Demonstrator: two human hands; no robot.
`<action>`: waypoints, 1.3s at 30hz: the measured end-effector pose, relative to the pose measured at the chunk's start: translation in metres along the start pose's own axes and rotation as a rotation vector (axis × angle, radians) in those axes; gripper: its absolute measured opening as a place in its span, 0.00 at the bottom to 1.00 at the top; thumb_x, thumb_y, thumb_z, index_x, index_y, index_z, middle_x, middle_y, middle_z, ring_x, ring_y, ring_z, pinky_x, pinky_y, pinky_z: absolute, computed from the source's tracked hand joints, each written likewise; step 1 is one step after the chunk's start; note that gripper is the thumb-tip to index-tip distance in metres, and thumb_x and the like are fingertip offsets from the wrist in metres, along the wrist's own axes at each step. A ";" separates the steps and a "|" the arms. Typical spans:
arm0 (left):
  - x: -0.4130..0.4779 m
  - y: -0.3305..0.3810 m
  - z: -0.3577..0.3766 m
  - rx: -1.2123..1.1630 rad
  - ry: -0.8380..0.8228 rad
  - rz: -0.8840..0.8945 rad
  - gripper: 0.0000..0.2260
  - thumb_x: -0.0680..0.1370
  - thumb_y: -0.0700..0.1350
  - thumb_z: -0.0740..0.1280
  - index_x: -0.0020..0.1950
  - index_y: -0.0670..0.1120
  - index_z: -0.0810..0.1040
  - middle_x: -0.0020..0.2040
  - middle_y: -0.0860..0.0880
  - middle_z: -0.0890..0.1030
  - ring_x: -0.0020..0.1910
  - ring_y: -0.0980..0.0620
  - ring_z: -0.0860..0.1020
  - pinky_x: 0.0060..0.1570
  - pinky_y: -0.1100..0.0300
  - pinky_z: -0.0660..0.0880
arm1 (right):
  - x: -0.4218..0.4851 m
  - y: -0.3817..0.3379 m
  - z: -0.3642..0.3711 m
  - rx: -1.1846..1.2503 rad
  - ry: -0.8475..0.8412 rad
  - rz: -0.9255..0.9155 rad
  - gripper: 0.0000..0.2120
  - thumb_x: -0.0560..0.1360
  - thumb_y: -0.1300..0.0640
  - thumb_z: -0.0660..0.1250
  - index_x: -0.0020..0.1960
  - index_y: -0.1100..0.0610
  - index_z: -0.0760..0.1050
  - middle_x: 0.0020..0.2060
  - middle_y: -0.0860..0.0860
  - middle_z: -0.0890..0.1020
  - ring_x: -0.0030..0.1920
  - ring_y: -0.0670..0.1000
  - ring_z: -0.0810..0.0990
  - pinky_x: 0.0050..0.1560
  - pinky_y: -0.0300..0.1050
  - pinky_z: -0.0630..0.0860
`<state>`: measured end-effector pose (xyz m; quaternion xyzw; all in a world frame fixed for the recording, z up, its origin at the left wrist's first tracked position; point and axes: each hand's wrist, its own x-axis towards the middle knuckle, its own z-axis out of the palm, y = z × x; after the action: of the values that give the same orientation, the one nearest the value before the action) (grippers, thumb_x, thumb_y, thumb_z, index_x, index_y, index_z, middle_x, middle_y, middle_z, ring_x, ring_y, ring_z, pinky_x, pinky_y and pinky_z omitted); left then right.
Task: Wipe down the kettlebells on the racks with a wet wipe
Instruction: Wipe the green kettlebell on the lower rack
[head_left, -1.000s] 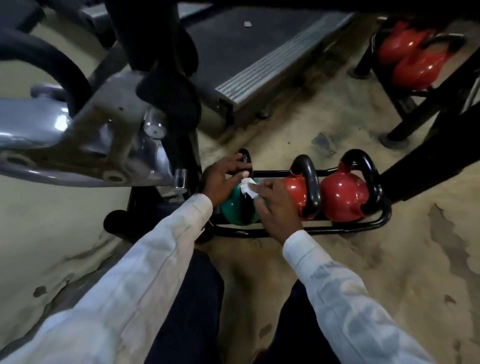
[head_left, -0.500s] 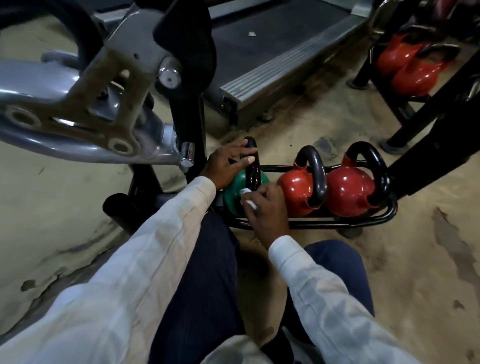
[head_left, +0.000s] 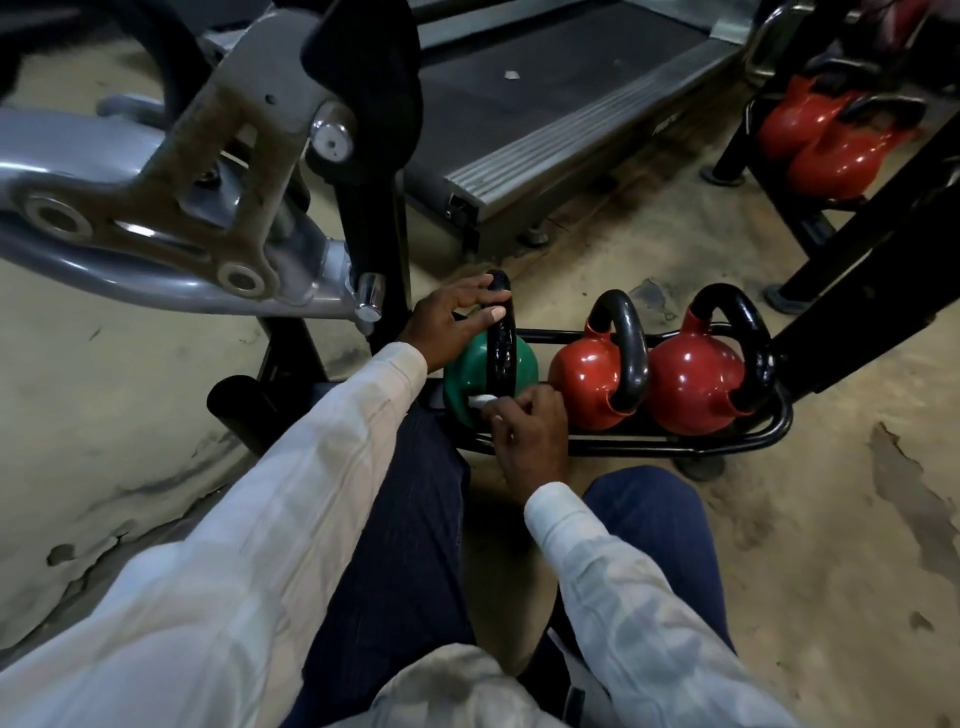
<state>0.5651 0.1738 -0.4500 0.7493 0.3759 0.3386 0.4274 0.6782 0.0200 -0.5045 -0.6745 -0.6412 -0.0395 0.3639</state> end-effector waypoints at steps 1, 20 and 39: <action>0.000 0.000 0.000 -0.003 -0.001 -0.005 0.12 0.75 0.51 0.71 0.58 0.62 0.80 0.69 0.53 0.74 0.69 0.58 0.70 0.72 0.50 0.64 | 0.000 -0.001 0.001 0.043 0.013 0.026 0.06 0.72 0.59 0.68 0.45 0.51 0.82 0.40 0.53 0.69 0.42 0.54 0.69 0.38 0.49 0.71; -0.002 0.001 -0.001 -0.008 -0.005 -0.030 0.12 0.76 0.51 0.71 0.59 0.58 0.81 0.69 0.54 0.74 0.69 0.60 0.70 0.73 0.52 0.63 | 0.016 -0.019 -0.008 0.635 -0.088 0.558 0.16 0.81 0.63 0.57 0.65 0.46 0.66 0.62 0.46 0.78 0.59 0.38 0.76 0.60 0.36 0.72; 0.001 -0.001 0.002 -0.084 0.011 -0.063 0.13 0.75 0.46 0.72 0.59 0.51 0.82 0.69 0.51 0.75 0.69 0.57 0.70 0.73 0.52 0.64 | 0.055 -0.012 -0.018 0.080 0.064 0.094 0.08 0.72 0.53 0.73 0.50 0.52 0.83 0.49 0.52 0.76 0.50 0.53 0.72 0.52 0.44 0.67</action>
<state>0.5672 0.1736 -0.4516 0.7167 0.3872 0.3445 0.4667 0.6848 0.0550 -0.4582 -0.6872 -0.5978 -0.0180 0.4124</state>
